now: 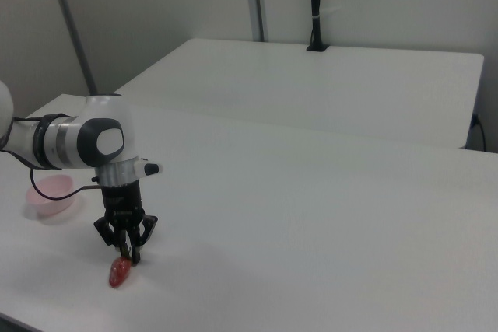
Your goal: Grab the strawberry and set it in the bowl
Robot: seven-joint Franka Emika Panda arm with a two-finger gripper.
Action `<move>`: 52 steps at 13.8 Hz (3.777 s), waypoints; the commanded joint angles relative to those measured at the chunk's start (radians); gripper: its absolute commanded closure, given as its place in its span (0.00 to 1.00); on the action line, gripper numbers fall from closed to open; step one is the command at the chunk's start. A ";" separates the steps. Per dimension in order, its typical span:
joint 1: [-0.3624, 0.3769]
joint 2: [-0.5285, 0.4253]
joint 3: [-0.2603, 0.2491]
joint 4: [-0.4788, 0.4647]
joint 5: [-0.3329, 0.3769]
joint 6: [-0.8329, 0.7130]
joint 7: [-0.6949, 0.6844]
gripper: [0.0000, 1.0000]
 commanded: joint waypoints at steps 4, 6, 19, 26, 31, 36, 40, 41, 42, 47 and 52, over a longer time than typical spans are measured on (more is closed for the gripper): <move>-0.002 -0.026 -0.008 -0.010 -0.018 -0.049 -0.020 0.87; -0.004 -0.032 -0.008 -0.010 -0.018 -0.050 -0.020 0.90; -0.030 -0.073 -0.040 0.262 0.057 -0.317 -0.098 1.00; 0.139 0.034 -0.042 0.494 0.230 -0.302 0.161 1.00; 0.387 0.210 -0.060 0.611 0.273 -0.120 0.503 1.00; 0.455 0.298 -0.054 0.634 0.269 -0.009 0.610 0.01; 0.431 0.199 -0.045 0.629 0.256 -0.137 0.617 0.00; 0.368 0.131 -0.039 0.629 0.220 -0.247 0.614 0.00; 0.314 0.091 -0.018 0.629 0.165 -0.302 0.612 0.00; -0.087 -0.093 0.047 0.599 0.055 -0.409 0.268 0.00; -0.201 -0.096 0.047 0.600 0.054 -0.403 0.247 0.00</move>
